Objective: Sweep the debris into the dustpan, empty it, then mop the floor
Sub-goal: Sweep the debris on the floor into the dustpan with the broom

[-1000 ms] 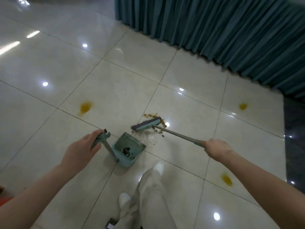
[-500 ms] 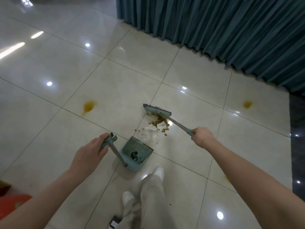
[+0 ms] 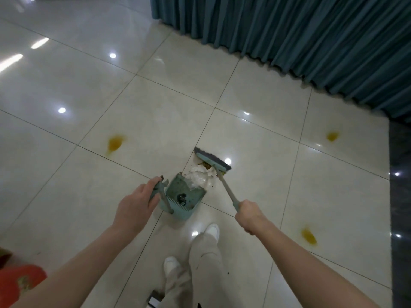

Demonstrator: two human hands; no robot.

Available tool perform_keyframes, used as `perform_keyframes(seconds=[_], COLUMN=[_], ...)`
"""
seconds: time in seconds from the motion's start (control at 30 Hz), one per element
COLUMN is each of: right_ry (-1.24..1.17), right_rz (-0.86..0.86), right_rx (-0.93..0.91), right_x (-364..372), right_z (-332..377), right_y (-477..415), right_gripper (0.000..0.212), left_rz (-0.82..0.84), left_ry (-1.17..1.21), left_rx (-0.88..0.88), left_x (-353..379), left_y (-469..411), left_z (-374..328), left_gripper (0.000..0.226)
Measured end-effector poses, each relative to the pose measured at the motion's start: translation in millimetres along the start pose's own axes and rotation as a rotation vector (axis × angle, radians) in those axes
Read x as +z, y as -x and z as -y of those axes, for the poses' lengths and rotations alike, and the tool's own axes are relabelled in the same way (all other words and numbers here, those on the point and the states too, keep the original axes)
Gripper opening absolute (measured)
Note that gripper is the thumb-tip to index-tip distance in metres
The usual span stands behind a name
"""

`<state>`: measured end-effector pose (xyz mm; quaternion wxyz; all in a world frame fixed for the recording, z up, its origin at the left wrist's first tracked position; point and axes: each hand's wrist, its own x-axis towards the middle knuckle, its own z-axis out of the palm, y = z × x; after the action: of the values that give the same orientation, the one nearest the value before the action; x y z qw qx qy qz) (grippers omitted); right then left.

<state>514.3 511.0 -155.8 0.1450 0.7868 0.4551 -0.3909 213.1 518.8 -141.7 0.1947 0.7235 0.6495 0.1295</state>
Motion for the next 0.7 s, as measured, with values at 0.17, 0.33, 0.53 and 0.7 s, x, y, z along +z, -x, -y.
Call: perform_keyframes(seconds=[0.17, 0.33, 0.53, 0.7], right_ry=[-0.032, -0.087, -0.047, -0.048], right_rz=[0.005, -0.104, -0.137, -0.094], right_rx=[-0.022, -0.030, -0.013, -0.021], right_x=[2, -26, -36, -35], right_z=[-6, -10, 11, 30], right_y=[14, 5, -15, -29], right_gripper=[0.034, 0.032, 0.032, 0.026], left_rz=[0.016, 0.009, 0.014, 0.017], left_ry=[0.015, 0.017, 0.016, -0.002], left_rx=[0.040, 0.037, 0.035, 0.053], left_x=[10, 10, 11, 17], left_y=[-6, -11, -19, -36], left_z=[-6, -5, -6, -12], left_gripper=[0.040, 0.039, 0.039, 0.039])
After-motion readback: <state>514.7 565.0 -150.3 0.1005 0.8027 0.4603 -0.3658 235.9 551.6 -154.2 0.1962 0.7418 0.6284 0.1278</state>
